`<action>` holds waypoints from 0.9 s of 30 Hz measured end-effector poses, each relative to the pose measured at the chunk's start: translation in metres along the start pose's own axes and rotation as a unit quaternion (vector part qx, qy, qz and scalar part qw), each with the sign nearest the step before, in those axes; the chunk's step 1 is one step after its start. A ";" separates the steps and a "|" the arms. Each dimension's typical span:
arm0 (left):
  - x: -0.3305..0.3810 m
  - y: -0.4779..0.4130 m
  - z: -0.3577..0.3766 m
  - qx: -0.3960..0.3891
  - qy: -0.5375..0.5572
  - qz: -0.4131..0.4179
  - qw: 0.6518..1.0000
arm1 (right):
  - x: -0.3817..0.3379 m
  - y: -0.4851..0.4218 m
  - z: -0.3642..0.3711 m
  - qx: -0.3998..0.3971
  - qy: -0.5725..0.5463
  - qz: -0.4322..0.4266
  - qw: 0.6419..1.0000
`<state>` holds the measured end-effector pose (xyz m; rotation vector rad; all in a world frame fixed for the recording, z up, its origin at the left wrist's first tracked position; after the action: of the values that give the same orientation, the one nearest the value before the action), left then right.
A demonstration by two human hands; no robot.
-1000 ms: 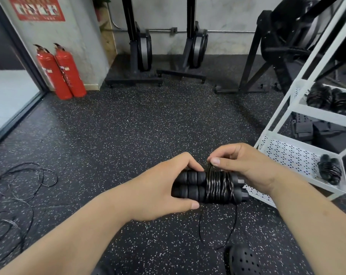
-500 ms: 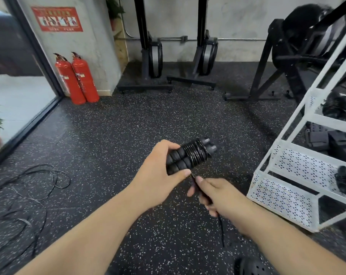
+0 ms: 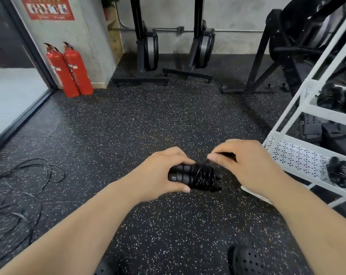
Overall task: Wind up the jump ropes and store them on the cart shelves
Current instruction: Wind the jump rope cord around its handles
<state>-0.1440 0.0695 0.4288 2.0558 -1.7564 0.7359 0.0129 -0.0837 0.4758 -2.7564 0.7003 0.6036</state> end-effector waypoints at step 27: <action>0.038 -0.002 -0.010 0.171 0.403 -0.015 0.899 | 0.007 0.028 0.061 -0.140 -0.368 0.220 0.892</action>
<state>-0.1395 0.0452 0.4589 1.5644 -1.1579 1.6822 -0.0157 -0.0913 0.4151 -2.2654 1.0851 1.8352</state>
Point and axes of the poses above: each hand's wrist, its own y-axis away from the middle knuckle, its own z-axis out of the palm, x = y × z, the point moved 5 cm from there along -y, towards the middle knuckle, and after that the axes turned 3 degrees about z, right-handed, at the moved point
